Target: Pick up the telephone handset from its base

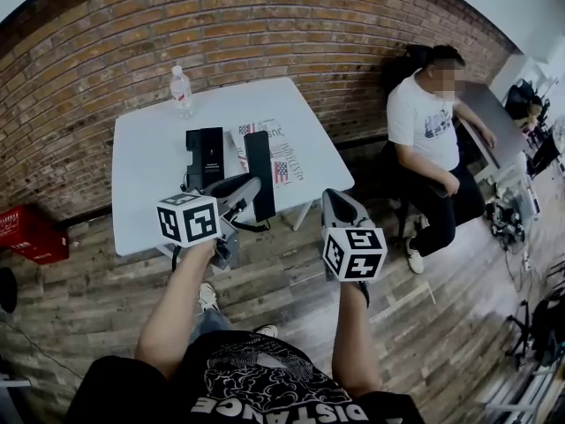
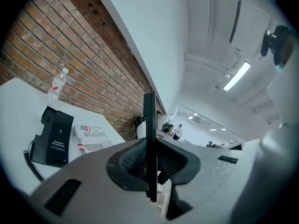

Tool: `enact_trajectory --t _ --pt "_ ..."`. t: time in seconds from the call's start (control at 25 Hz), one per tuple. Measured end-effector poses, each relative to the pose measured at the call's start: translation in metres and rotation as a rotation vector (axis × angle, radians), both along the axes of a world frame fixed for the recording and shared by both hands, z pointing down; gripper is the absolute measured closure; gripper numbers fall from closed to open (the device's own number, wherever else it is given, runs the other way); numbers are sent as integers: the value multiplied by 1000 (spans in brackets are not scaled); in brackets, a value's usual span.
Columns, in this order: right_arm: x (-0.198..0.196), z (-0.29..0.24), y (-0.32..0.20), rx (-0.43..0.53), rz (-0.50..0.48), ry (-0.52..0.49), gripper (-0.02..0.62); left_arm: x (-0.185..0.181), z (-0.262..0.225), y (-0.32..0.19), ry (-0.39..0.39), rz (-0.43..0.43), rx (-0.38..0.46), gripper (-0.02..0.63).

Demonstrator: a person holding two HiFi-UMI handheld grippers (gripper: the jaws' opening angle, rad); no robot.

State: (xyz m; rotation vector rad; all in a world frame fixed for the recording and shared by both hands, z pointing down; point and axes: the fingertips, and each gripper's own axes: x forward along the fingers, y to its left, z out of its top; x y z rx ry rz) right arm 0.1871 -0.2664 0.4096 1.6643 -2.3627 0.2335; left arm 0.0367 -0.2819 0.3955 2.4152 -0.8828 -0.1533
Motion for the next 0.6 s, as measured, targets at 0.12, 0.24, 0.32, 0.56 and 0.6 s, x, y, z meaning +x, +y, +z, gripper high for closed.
enact_trajectory --t 0.12,0.24,0.32,0.56,0.6 --pt "1 1 0 0 2 -1 595 -1 1 0 -8 -7 0 534" --pt "1 2 1 -2 0 -1 594 -2 2 0 -8 -10 -3 534" --pt "2 1 1 -2 -1 -3 594 -2 2 0 -9 -10 -5 534" --pt "0 1 3 1 -2 -6 594 -3 6 2 -10 -8 -12 534" --pt "0 2 3 1 -2 -6 594 -4 6 3 -9 -8 -13 534"
